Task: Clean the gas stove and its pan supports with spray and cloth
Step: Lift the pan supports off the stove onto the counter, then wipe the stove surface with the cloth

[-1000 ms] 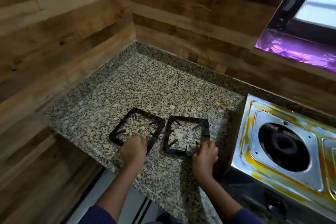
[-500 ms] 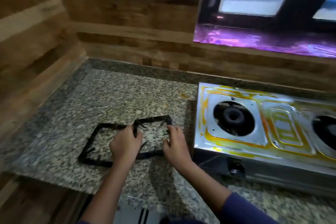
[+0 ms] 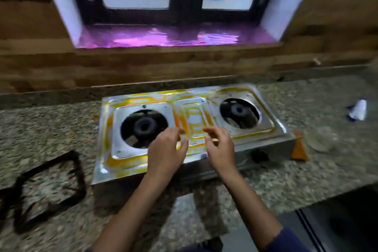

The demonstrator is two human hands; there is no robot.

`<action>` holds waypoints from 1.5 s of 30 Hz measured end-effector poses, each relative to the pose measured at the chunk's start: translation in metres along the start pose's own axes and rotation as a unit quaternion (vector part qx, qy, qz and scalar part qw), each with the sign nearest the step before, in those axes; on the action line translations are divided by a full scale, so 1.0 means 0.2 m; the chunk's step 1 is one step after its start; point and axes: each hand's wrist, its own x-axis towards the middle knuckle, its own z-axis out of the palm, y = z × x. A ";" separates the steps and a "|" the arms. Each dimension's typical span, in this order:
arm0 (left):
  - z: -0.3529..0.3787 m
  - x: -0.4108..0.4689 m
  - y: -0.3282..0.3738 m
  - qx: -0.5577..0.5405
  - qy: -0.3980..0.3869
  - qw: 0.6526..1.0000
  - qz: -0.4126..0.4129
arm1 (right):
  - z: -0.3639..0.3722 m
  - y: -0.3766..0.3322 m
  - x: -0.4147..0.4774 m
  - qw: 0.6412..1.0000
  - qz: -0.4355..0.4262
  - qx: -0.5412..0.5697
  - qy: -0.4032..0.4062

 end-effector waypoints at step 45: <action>0.75 -0.15 0.55 -0.006 -0.149 0.968 0.203 | -0.99 0.87 0.59 0.907 -0.037 -0.382 -0.175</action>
